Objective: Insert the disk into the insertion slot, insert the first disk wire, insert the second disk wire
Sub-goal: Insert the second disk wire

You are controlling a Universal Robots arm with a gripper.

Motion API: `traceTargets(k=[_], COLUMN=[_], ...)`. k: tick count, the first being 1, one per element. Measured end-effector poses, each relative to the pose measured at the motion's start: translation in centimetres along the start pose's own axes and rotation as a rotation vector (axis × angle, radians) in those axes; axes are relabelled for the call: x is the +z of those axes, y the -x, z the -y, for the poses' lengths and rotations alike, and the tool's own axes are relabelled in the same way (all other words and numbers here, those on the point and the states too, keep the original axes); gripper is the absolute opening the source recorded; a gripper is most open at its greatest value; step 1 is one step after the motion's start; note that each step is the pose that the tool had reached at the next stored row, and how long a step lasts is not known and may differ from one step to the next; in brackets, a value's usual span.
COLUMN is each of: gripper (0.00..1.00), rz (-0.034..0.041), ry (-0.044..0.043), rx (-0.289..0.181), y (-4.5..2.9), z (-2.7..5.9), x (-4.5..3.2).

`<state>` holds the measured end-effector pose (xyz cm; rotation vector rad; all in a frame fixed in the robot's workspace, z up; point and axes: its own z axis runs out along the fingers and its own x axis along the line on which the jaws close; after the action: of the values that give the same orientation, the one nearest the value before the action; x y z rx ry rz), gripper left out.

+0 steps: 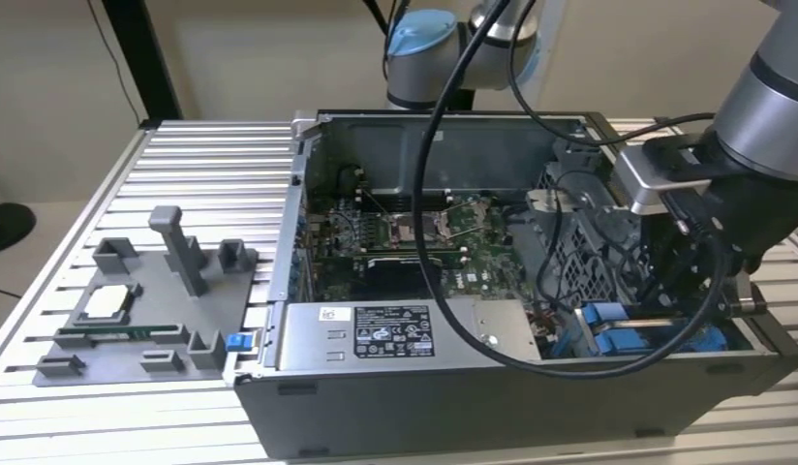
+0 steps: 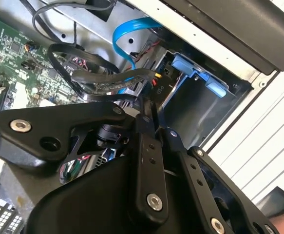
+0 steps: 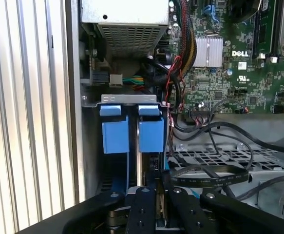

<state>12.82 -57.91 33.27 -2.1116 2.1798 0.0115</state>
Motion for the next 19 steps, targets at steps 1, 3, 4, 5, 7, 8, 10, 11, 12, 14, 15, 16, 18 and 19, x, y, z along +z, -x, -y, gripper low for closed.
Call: traceTargets(k=[1,3,4,5,7,8,10,11,12,14,15,16,18,19], gripper=[0.0,0.0,0.0,0.0,0.0,1.0,1.0,1.0,1.0,1.0,1.0,1.0,1.0,1.0], rz=[-0.0008,-0.0019,-0.0028,-0.0029,-0.003,-0.0024,0.0003,0.0006,0.0016,0.0006,0.001,0.0011,0.0006,0.0008], ry=[-0.0002,-0.0003,-0.0004,-0.0004,-0.0004,-0.0006,-0.0005,-0.0004,-0.0002,0.0003,0.0003,0.0004,0.0005,0.0005], rx=[0.002,0.004,0.004,0.004,0.004,0.004,0.004,0.004,0.004,0.004,0.004,0.004,0.004,0.004], y=[0.0,0.04,0.07,0.07,0.07,0.08,0.04,0.05,0.08,0.13,0.17,0.21,0.28,0.32], z=[-0.01,-0.03,-0.02,-0.02,-0.02,-0.01,-0.01,0.0,0.02,0.08,0.1,0.13,0.2,0.24], x=[0.17,0.38,0.34,0.34,0.34,0.37,0.51,0.29,-0.09,-1.04,-1.49,-1.92,-2.86,-3.3])
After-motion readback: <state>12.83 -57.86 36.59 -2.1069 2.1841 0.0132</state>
